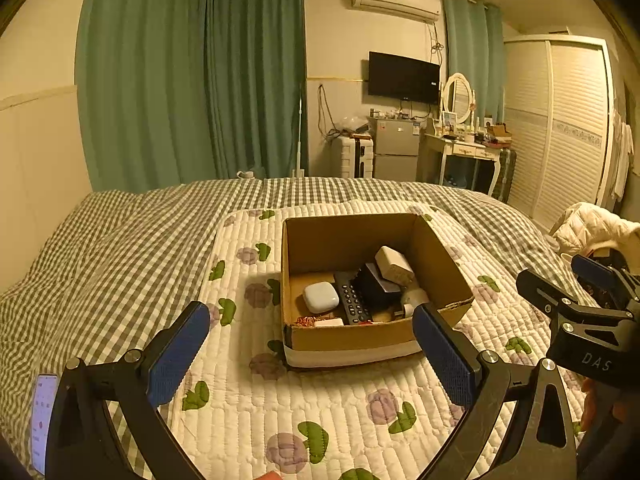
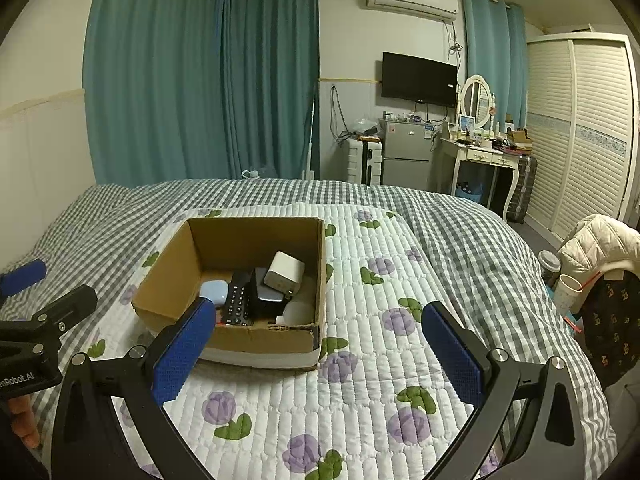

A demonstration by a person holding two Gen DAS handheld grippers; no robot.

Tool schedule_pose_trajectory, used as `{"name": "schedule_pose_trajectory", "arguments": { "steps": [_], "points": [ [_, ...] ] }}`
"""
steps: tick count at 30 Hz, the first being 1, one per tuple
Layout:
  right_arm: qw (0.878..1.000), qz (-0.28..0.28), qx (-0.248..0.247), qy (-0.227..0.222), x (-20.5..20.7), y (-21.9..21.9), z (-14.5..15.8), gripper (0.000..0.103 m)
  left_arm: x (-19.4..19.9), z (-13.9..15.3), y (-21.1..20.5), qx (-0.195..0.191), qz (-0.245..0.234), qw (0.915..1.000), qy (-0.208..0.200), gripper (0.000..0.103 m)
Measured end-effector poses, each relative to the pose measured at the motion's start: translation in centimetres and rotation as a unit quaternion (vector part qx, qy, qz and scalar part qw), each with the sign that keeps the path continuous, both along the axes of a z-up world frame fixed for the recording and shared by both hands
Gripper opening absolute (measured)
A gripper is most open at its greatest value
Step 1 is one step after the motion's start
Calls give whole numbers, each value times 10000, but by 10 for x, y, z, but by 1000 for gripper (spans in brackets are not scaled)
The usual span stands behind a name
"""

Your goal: Organize rigid objects

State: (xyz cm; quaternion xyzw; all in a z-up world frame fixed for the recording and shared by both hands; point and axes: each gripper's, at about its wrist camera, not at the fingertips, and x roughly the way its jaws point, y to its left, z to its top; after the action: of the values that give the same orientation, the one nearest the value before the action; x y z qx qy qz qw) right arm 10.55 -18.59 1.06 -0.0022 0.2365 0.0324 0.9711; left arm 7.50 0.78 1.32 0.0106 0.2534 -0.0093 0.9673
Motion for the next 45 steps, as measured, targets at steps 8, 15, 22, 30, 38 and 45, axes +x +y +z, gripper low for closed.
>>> {"name": "schedule_pose_trajectory", "arguments": {
  "steps": [8,15,22,30,38,45],
  "points": [
    [9999,-49,37,-91,-1,-1,2,103,0,-1,2,-19,38,10000,12,103],
    [9999,-73,73,-62,1,-4,1,103,0,0,0,23,-2,10000,-13,103],
    [9999,-78,78,-48,2,-4,0,103,-1,0,-1,24,-9,10000,-17,103],
    [9999,-87,82,-49,2,-4,-2,103,-1,0,0,26,1,10000,-18,103],
    [9999,-73,68,-18,2,-2,-4,103,-1,0,1,-5,-10,10000,7,103],
    [10000,-56,74,-1,3,-1,-5,103,-1,-1,2,-22,-26,10000,8,103]
  ]
}}
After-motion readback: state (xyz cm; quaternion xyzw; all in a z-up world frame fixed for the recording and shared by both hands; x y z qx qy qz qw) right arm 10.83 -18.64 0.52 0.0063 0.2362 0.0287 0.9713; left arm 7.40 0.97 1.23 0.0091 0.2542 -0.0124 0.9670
